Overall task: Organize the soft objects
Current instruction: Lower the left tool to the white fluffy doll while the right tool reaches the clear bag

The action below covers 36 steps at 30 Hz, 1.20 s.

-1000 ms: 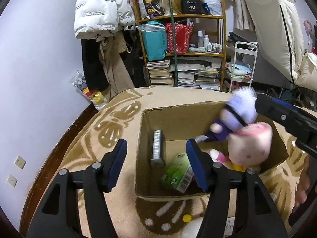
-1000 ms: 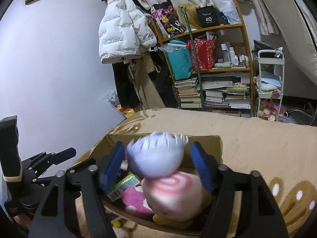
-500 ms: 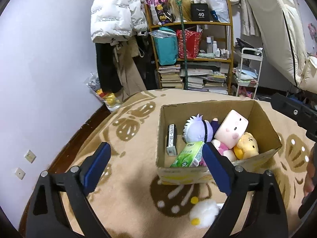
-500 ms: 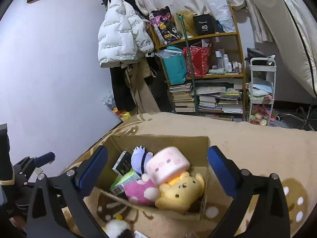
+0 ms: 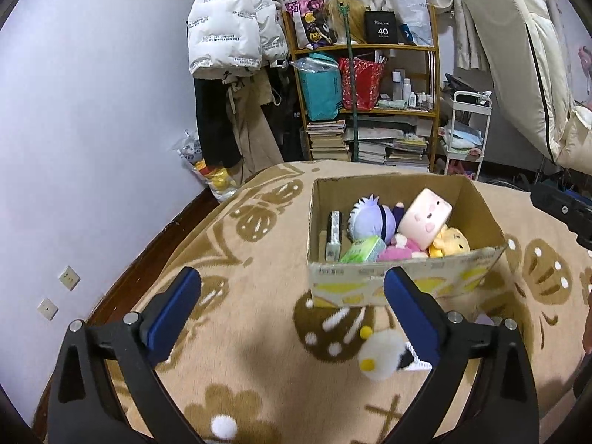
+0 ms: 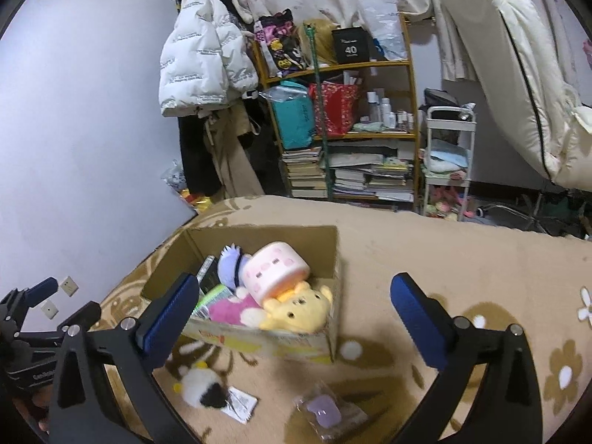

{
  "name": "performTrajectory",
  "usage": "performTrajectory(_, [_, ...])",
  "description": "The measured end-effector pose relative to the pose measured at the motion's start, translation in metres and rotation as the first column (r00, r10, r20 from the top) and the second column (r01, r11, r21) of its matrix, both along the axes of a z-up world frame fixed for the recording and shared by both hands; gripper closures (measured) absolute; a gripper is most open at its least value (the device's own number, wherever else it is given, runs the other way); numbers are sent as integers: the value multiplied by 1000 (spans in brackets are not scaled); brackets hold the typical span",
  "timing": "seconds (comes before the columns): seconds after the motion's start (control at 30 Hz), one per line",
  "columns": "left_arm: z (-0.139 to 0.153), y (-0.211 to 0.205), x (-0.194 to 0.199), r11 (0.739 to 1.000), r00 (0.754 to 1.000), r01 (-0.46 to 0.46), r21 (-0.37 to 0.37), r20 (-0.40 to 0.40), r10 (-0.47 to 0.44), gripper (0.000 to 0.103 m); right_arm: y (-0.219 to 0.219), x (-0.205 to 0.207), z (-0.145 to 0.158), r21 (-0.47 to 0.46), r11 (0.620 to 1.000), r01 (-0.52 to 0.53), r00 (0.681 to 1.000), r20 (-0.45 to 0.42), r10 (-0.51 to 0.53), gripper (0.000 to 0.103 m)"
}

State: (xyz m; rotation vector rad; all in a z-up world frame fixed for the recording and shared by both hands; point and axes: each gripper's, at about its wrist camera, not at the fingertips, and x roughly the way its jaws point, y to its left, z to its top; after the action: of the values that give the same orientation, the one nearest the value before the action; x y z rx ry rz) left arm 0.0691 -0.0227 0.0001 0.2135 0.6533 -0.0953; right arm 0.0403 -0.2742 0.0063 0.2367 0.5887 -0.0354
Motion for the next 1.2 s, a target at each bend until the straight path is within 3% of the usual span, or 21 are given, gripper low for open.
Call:
performTrajectory(0.33, [-7,-3,-14,999,997,32,14,-68,-31,4,-1,-27,-13,6,998,58,996,-70,-57,0])
performTrajectory(0.5, [-15,-12,-14,998,996,43,55,-82,-38,4,3,-34,-20,4,997,71,993,-94,-70,0])
performTrajectory(1.2, [-48,-21,17,997,971,65,-36,-229,-72,4,4,-14,-60,-3,996,92,970,-227,-90,0])
